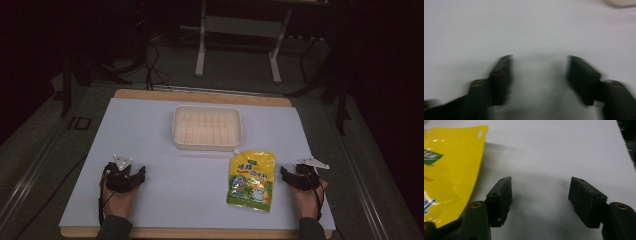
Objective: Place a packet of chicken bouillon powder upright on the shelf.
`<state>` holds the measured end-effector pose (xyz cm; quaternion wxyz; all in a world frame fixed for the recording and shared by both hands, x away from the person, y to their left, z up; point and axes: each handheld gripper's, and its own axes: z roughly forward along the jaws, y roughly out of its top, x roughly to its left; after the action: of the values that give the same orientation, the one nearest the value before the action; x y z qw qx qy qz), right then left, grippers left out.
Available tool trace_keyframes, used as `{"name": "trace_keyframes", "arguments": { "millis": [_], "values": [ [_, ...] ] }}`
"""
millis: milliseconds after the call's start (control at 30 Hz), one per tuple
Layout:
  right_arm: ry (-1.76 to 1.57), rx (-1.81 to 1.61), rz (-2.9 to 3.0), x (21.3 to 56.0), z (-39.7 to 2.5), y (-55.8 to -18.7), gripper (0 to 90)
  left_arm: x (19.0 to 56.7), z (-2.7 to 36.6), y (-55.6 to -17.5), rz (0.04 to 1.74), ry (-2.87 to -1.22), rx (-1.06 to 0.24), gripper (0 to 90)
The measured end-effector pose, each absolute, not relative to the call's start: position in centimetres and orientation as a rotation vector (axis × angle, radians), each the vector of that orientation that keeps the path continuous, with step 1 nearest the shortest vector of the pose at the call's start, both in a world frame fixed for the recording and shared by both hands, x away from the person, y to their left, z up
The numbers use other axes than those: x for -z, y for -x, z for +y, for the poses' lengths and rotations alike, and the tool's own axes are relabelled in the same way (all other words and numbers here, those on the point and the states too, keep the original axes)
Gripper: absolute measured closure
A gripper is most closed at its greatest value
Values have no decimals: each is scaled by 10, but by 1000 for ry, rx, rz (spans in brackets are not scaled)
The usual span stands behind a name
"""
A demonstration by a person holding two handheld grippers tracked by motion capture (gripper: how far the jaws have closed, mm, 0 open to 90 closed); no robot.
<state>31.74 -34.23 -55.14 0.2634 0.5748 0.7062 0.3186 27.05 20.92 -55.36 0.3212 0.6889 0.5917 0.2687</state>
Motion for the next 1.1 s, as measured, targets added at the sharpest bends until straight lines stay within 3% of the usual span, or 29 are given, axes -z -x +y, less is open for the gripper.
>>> {"name": "trace_keyframes", "arguments": {
  "millis": [200,367,1100],
  "values": [
    [-1539,-946,1991,548,-344,-318,457,552,211,-267,1483,-1804,-684,531],
    [-1510,-981,2047,542,-342,-323,462,552,210,-267,1461,-1825,-671,562],
    [-1303,-1108,2269,520,-317,-360,317,552,213,-269,1432,-1872,-651,553]
  ]
}}
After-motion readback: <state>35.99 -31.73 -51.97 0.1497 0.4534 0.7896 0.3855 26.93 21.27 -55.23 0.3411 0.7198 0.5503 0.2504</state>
